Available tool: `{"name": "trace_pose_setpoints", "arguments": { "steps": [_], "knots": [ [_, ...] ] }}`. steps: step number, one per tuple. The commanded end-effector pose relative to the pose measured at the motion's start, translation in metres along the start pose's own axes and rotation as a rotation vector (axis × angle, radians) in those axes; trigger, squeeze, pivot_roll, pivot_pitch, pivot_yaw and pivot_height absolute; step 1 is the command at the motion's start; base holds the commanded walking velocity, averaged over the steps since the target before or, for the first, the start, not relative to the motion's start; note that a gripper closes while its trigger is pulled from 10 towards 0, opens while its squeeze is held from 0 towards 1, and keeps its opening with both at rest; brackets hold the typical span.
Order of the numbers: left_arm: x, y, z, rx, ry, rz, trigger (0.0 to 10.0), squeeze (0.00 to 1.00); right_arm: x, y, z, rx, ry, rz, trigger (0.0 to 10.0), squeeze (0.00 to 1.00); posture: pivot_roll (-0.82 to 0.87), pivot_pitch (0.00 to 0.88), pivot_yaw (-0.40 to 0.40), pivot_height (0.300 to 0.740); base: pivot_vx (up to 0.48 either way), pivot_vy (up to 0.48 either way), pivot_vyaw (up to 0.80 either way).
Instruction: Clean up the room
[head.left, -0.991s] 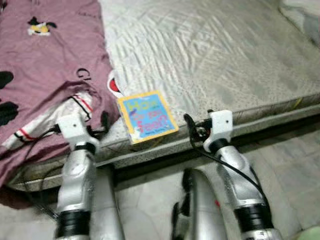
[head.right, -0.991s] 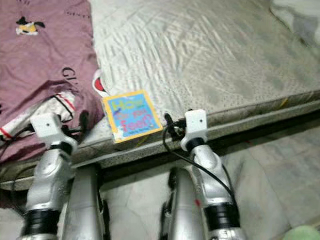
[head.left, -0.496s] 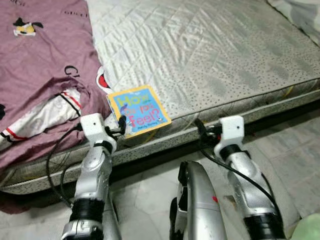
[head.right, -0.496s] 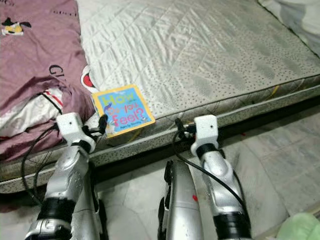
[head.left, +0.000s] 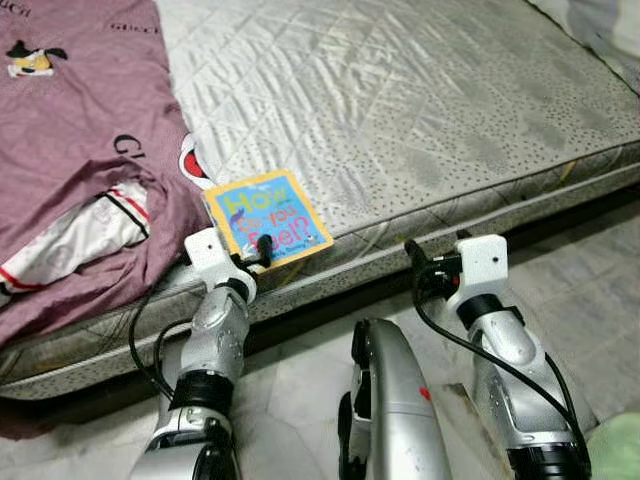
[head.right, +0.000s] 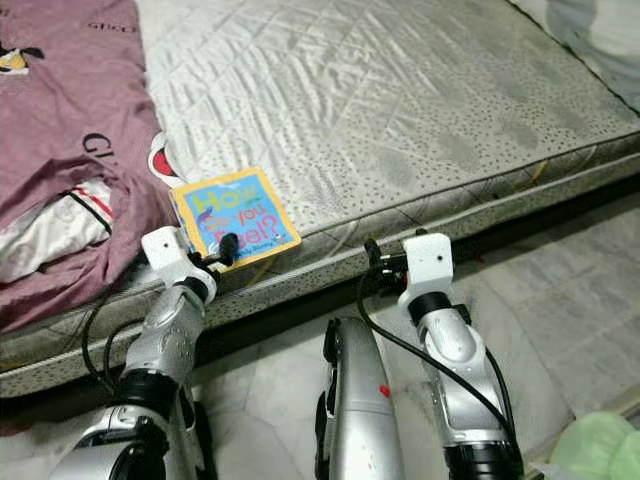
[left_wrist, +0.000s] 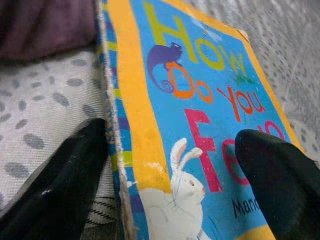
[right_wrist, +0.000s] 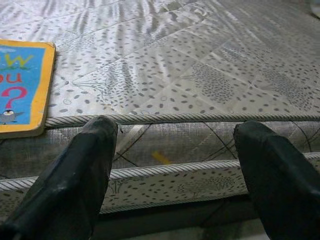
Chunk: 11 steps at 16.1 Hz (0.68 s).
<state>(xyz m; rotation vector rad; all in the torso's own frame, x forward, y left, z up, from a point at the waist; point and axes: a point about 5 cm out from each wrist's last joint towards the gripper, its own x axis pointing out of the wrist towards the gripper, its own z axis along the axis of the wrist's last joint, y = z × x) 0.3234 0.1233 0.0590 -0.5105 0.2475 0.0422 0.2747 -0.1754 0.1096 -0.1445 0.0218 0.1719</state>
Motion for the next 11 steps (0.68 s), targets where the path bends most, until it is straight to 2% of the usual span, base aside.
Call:
{"name": "trace_pose_setpoints", "arguments": {
  "steps": [1,3,6,9,10,11],
  "knots": [
    [-0.005,0.005,-0.018,-0.045,0.066,0.025,10.0,0.00,0.000,-0.004,0.002,-0.019,0.004,-0.001,10.0,0.00,-0.16,0.188,-0.088,0.523,0.000,0.000,0.00],
    [-0.006,0.006,-0.028,-0.092,0.098,0.038,10.0,0.00,0.003,-0.007,0.005,-0.028,0.001,0.003,10.0,0.00,-0.15,0.176,-0.101,0.523,0.000,0.000,0.00],
    [-0.006,0.016,-0.038,-0.188,0.168,0.080,10.0,0.00,0.009,-0.006,0.008,-0.035,-0.007,0.018,10.0,0.00,-0.14,0.167,-0.112,0.523,0.000,0.000,0.00],
    [-0.001,0.014,-0.043,-0.473,0.254,0.005,10.0,0.00,0.015,-0.001,0.012,-0.054,-0.026,0.047,10.0,0.00,-0.14,0.150,-0.128,0.523,0.000,0.000,0.00],
    [0.000,0.013,-0.042,-0.527,0.263,-0.020,9.6,0.00,0.016,-0.001,0.013,-0.057,-0.031,0.049,10.0,0.00,-0.14,0.149,-0.128,0.523,0.000,0.000,0.00],
    [0.002,0.013,-0.041,-0.535,0.259,-0.022,0.7,0.00,0.016,-0.001,0.014,-0.058,-0.032,0.048,10.0,0.00,-0.15,0.147,-0.127,0.523,0.000,0.000,0.00]
  ]
}}
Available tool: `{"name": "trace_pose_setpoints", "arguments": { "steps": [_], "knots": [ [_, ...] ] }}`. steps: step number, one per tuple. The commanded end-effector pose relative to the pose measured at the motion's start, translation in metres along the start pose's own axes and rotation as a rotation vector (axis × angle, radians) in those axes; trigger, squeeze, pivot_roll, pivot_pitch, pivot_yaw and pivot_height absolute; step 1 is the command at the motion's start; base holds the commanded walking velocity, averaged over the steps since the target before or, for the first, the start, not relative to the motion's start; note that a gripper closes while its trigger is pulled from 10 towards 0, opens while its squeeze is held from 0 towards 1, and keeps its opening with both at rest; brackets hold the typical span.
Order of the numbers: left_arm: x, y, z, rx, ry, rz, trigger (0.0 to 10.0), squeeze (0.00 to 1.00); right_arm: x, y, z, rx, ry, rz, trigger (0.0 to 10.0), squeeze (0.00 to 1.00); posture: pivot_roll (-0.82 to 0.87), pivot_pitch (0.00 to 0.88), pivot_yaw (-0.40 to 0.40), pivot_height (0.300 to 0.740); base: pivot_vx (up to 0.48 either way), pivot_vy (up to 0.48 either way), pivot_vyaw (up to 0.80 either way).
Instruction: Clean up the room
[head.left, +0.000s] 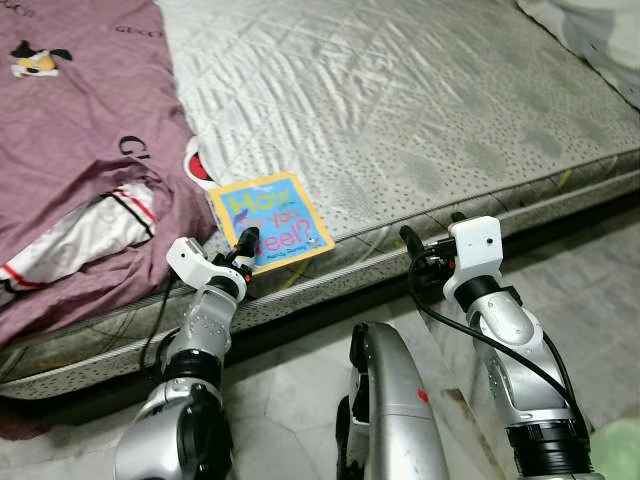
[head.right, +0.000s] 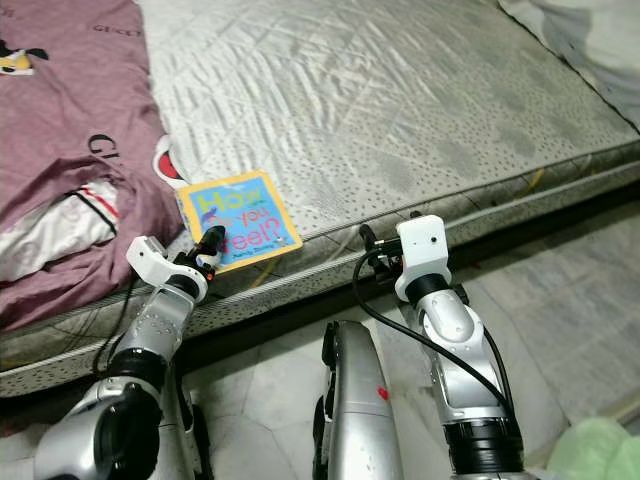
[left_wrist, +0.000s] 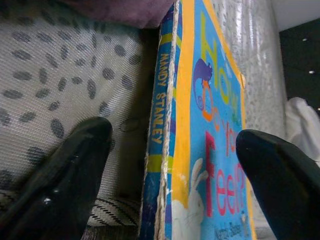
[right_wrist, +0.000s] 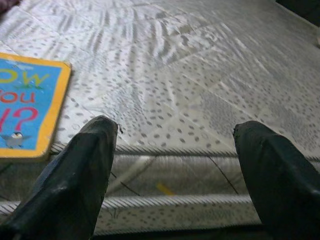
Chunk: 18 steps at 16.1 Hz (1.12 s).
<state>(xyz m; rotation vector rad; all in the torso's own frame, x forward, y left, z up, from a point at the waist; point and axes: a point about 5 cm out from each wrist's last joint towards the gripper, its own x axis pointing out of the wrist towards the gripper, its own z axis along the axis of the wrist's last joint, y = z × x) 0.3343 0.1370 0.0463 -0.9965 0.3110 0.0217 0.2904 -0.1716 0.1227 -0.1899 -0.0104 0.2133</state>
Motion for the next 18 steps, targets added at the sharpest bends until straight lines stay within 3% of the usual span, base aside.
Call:
{"name": "trace_pose_setpoints", "arguments": {
  "steps": [1,8,13,18],
  "knots": [
    [-0.008,0.013,-0.039,-0.056,0.174,0.058,0.0,0.00,0.001,-0.002,0.001,-0.011,-0.004,0.006,10.0,0.00,-0.15,0.145,-0.125,0.523,0.000,0.000,0.00],
    [-0.005,0.008,-0.043,-0.092,0.261,0.010,0.0,0.00,0.008,0.005,0.002,0.000,-0.018,0.009,10.0,0.00,-0.13,0.135,-0.111,0.523,0.000,0.000,0.00],
    [-0.002,-0.004,-0.051,0.003,0.358,-0.036,0.0,0.00,0.016,0.007,0.003,0.004,-0.024,0.013,10.0,0.00,-0.10,0.129,-0.119,0.523,0.000,0.000,0.00],
    [0.001,-0.005,-0.043,0.065,0.355,-0.028,0.0,0.00,0.021,0.008,0.004,0.011,-0.041,0.003,10.0,0.00,-0.10,0.126,-0.100,0.523,0.000,0.000,0.00]
  ]
}}
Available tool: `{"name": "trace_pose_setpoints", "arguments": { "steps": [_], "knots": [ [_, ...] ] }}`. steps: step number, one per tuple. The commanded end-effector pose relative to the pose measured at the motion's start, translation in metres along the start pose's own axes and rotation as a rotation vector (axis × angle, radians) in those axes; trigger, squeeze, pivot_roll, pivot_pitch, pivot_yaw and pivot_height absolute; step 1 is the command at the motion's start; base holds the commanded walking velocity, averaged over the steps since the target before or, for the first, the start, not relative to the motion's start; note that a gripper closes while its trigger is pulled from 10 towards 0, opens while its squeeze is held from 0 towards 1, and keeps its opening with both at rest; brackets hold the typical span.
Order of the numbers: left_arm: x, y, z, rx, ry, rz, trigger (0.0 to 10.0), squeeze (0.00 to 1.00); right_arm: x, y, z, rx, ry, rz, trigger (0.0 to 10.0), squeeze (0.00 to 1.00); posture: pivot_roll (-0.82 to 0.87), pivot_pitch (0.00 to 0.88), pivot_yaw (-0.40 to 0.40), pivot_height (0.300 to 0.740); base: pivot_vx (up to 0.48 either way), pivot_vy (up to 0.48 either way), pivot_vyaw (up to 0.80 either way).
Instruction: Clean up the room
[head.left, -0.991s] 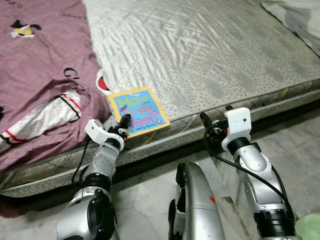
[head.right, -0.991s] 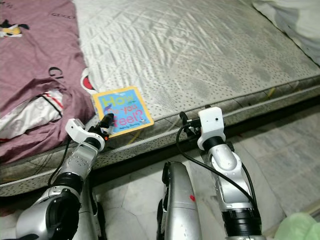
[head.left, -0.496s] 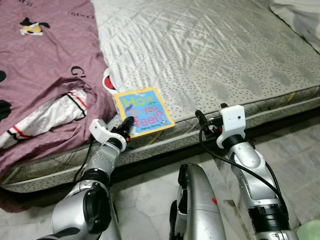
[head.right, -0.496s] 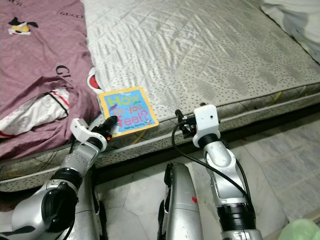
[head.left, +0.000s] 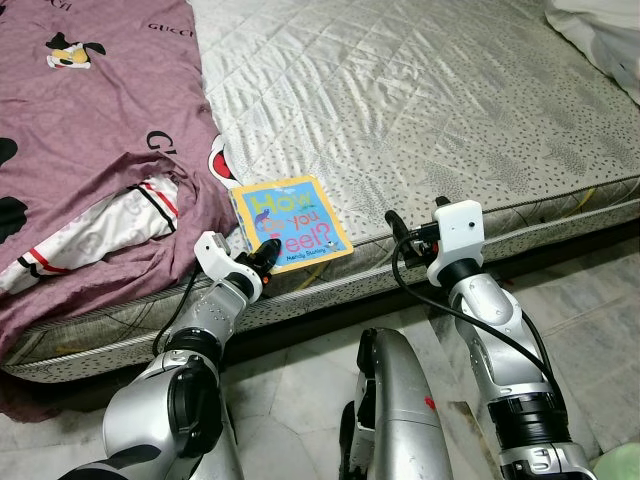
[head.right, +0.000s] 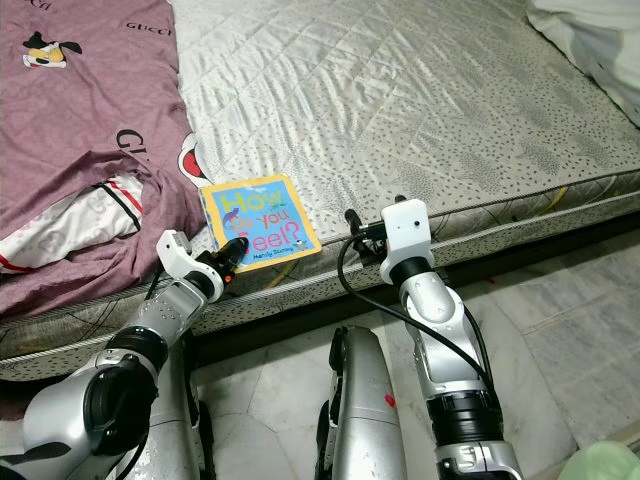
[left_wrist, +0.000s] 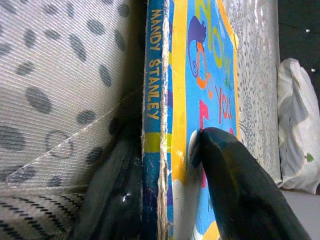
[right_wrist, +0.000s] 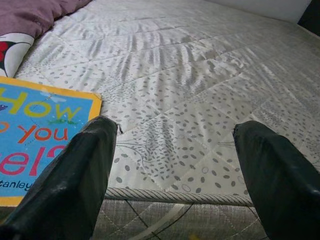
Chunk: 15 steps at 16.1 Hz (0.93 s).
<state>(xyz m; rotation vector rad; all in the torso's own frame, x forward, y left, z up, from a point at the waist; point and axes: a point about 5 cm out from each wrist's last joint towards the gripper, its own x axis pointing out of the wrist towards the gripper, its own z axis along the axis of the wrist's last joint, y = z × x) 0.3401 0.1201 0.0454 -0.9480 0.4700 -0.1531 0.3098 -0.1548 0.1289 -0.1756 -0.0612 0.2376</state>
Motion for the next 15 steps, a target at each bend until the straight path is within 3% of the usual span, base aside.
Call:
{"name": "trace_pose_setpoints", "arguments": {
  "steps": [1,6,9,11,15],
  "knots": [
    [0.000,0.003,-0.030,0.000,0.141,0.034,0.0,0.00,-0.003,-0.003,-0.005,0.003,0.014,-0.020,10.0,0.00,-0.10,0.127,-0.098,0.523,0.000,0.000,0.00],
    [-0.001,0.004,-0.016,-0.018,0.053,0.017,0.0,0.00,0.002,0.003,-0.007,0.016,0.009,-0.019,10.0,0.00,-0.08,0.108,-0.089,0.523,0.000,0.000,0.00],
    [0.001,0.000,0.003,0.193,-0.042,0.030,0.0,0.00,0.006,0.005,-0.005,0.019,-0.002,-0.019,10.0,0.00,-0.08,0.100,-0.087,0.523,0.000,0.000,0.00],
    [0.004,-0.011,0.018,0.340,-0.080,0.015,0.0,0.00,0.009,0.004,-0.004,0.019,-0.008,-0.020,10.0,0.00,-0.07,0.094,-0.085,0.523,0.000,0.000,0.00],
    [0.007,-0.029,0.050,0.484,-0.192,0.019,0.0,0.00,0.016,0.005,-0.002,0.027,-0.031,-0.036,10.0,0.00,-0.05,0.075,-0.065,0.523,0.000,0.000,0.00]
  ]
}}
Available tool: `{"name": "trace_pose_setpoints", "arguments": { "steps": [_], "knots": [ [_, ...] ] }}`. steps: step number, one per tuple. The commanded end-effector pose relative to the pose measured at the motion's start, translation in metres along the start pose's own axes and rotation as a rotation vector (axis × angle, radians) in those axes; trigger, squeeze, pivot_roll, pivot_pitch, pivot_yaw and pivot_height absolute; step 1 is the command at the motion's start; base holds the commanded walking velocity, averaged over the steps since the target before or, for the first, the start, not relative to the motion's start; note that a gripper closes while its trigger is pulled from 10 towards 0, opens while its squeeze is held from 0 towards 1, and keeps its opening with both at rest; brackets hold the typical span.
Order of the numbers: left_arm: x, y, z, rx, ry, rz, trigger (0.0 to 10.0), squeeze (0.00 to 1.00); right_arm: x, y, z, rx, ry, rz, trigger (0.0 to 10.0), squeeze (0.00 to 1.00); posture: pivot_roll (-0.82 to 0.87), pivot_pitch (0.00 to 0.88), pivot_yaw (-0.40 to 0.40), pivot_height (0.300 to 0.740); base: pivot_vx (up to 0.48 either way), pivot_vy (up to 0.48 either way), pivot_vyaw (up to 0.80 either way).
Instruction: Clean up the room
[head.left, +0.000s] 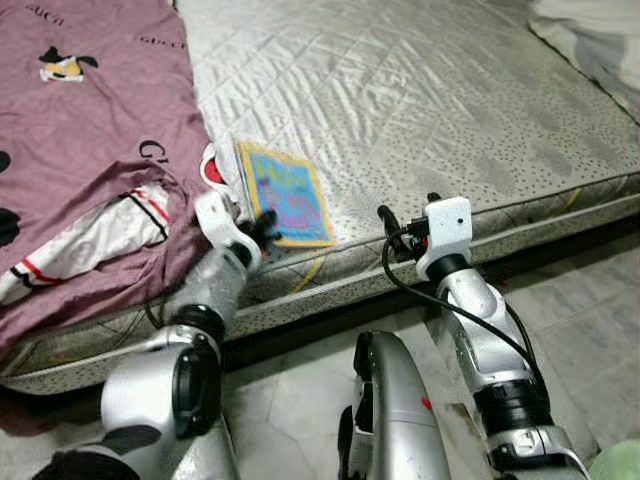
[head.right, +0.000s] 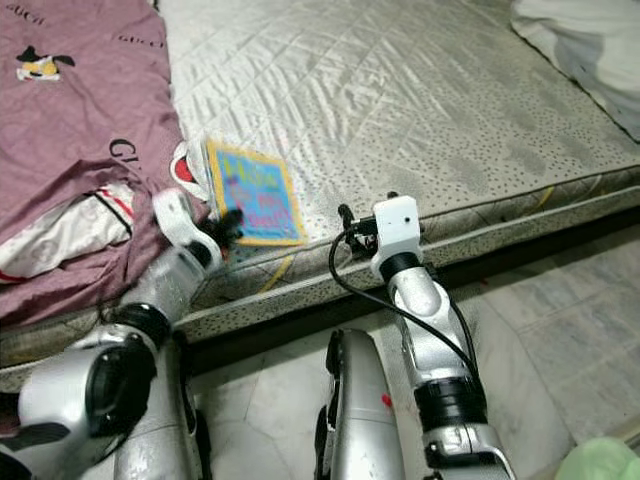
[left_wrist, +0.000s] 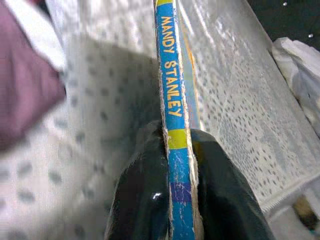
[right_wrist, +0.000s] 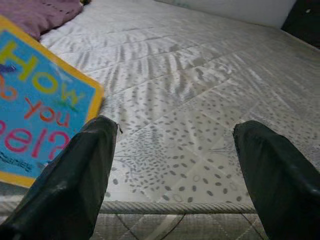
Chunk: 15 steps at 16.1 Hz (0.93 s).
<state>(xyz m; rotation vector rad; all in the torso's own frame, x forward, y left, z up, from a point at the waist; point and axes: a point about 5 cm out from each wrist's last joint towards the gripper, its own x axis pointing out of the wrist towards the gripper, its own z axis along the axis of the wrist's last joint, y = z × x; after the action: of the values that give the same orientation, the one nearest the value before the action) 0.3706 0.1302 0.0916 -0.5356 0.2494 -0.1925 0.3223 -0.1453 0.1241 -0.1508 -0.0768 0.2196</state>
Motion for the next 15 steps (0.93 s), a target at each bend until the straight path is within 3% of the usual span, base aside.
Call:
{"name": "trace_pose_setpoints", "arguments": {
  "steps": [1,2,3,4,6,8,11,14,15],
  "knots": [
    [-0.001,0.007,0.006,0.061,-0.019,0.051,0.0,0.00,0.003,-0.002,0.003,0.006,-0.017,-0.017,10.0,0.00,-0.05,0.072,-0.063,0.523,0.000,0.000,0.00],
    [0.000,0.007,0.012,0.085,-0.038,0.053,0.0,0.00,0.004,-0.002,0.004,0.009,-0.021,-0.020,10.0,0.00,-0.05,0.068,-0.061,0.523,0.000,0.000,0.00],
    [0.002,0.001,0.031,0.178,-0.106,0.041,0.0,0.00,0.007,-0.003,0.006,0.018,-0.032,-0.028,10.0,0.00,-0.04,0.059,-0.058,0.523,0.000,0.000,0.00],
    [0.003,-0.002,0.041,0.213,-0.146,0.028,0.0,0.00,0.009,-0.003,0.007,0.030,-0.036,-0.033,10.0,0.00,-0.04,0.052,-0.056,0.523,0.000,0.000,0.00],
    [0.001,-0.001,0.052,0.299,-0.164,0.018,0.0,0.00,0.013,-0.001,0.009,0.114,-0.041,-0.039,10.0,0.00,-0.02,0.025,-0.043,0.523,0.000,0.000,0.00],
    [-0.010,0.009,0.045,0.356,-0.164,0.037,0.0,0.00,0.018,0.009,0.009,0.210,-0.043,-0.031,10.0,0.00,0.02,0.011,-0.018,0.523,0.000,0.000,0.00],
    [-0.031,0.017,0.026,0.410,-0.149,0.057,0.0,0.00,0.020,0.019,0.008,0.250,-0.052,-0.017,10.0,0.00,0.04,0.003,-0.011,0.523,0.000,0.000,0.00],
    [-0.046,0.017,0.016,0.467,-0.120,0.079,0.0,0.00,0.022,0.018,0.008,0.304,-0.065,-0.015,10.0,0.00,0.08,0.000,-0.021,0.527,0.000,0.000,0.00],
    [-0.048,0.016,0.018,0.478,-0.135,0.097,10.0,0.00,0.023,0.020,0.007,0.310,-0.061,-0.008,10.0,0.00,0.09,0.000,-0.020,0.542,0.000,0.000,0.00]
  ]
}}
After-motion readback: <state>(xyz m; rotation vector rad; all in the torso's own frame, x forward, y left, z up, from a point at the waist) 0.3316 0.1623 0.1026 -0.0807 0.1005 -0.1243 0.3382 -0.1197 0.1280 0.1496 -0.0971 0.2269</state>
